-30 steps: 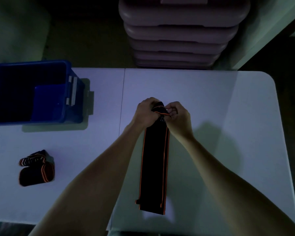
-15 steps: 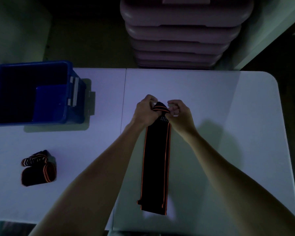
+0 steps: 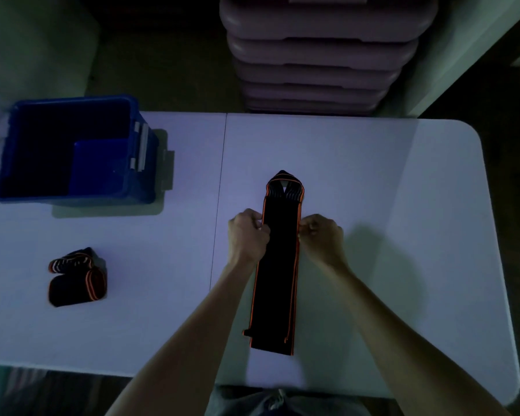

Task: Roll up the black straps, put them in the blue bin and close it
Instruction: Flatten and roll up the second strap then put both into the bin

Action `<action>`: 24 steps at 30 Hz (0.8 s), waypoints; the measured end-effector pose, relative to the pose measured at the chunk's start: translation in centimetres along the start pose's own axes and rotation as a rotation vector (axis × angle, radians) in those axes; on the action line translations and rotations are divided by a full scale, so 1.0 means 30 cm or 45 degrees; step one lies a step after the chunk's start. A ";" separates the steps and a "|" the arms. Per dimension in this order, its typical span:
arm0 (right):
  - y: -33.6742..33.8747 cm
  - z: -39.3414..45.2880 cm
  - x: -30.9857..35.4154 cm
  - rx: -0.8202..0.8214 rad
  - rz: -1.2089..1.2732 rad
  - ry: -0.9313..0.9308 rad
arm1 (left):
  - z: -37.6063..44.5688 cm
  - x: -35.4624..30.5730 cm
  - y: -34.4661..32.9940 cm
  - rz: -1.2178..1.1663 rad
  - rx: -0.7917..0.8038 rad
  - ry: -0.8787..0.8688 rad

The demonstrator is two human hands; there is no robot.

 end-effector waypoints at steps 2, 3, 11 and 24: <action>0.012 -0.006 -0.018 0.015 0.012 -0.063 | -0.015 0.013 0.007 -0.032 -0.014 0.029; 0.020 -0.017 -0.029 0.017 0.019 -0.088 | -0.027 0.022 0.012 -0.042 -0.013 0.045; -0.038 -0.176 -0.085 0.146 0.106 -0.131 | -0.173 0.070 -0.007 -0.045 0.067 -0.001; -0.081 -0.436 -0.147 0.127 0.145 -0.176 | -0.341 0.182 -0.011 0.005 0.227 -0.048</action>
Point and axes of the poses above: each hand's wrist, its own z-axis towards the middle knuckle, its own y-axis out of the back of the hand, x = y × z, the point moved 6 cm from there along z, towards the middle knuckle, and after that the axes turned 7 degrees about x, right-handed, at the moved point
